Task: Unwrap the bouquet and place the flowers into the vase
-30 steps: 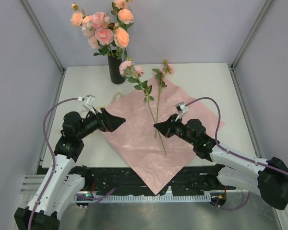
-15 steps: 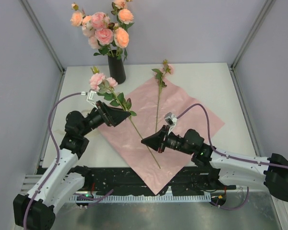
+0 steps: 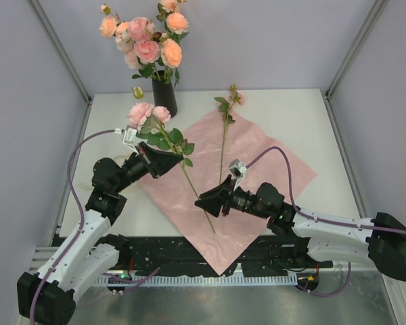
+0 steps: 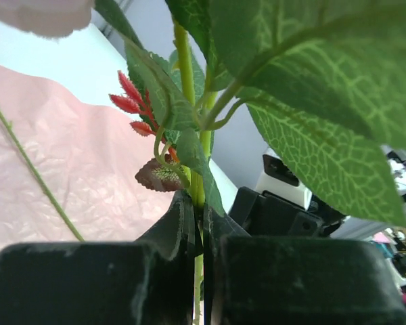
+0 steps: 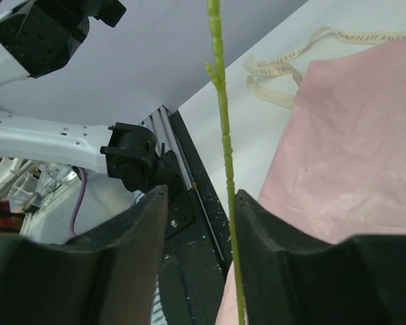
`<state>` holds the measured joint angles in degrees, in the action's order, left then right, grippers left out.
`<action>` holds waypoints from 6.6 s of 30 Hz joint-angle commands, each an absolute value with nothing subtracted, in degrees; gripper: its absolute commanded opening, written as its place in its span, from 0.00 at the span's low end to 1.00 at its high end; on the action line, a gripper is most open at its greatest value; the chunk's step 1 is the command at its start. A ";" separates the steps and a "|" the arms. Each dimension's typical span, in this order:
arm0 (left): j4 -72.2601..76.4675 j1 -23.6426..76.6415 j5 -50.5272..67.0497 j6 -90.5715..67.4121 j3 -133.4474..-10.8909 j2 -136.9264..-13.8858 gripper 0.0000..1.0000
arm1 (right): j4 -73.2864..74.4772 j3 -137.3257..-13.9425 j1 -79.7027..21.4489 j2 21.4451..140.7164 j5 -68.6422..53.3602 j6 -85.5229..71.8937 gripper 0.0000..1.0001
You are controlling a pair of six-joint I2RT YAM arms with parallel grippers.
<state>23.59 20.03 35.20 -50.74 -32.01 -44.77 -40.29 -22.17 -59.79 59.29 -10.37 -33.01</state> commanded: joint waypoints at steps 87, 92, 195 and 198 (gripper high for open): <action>-3.57 12.57 15.97 -18.54 -49.66 -47.92 1.00 | -5.52 -35.51 -56.17 56.76 34.20 -34.29 0.88; -8.96 12.48 26.71 -19.16 -44.31 -38.96 1.00 | -9.74 -37.79 -48.62 64.24 27.71 -33.22 0.68; 22.67 23.46 40.34 -50.10 -38.14 -44.29 0.99 | -45.18 -13.00 -48.68 32.87 -2.72 -24.36 0.05; 22.59 26.10 40.25 -48.87 -39.46 -46.57 0.98 | -44.82 -14.23 -51.49 32.96 -5.61 -21.63 0.05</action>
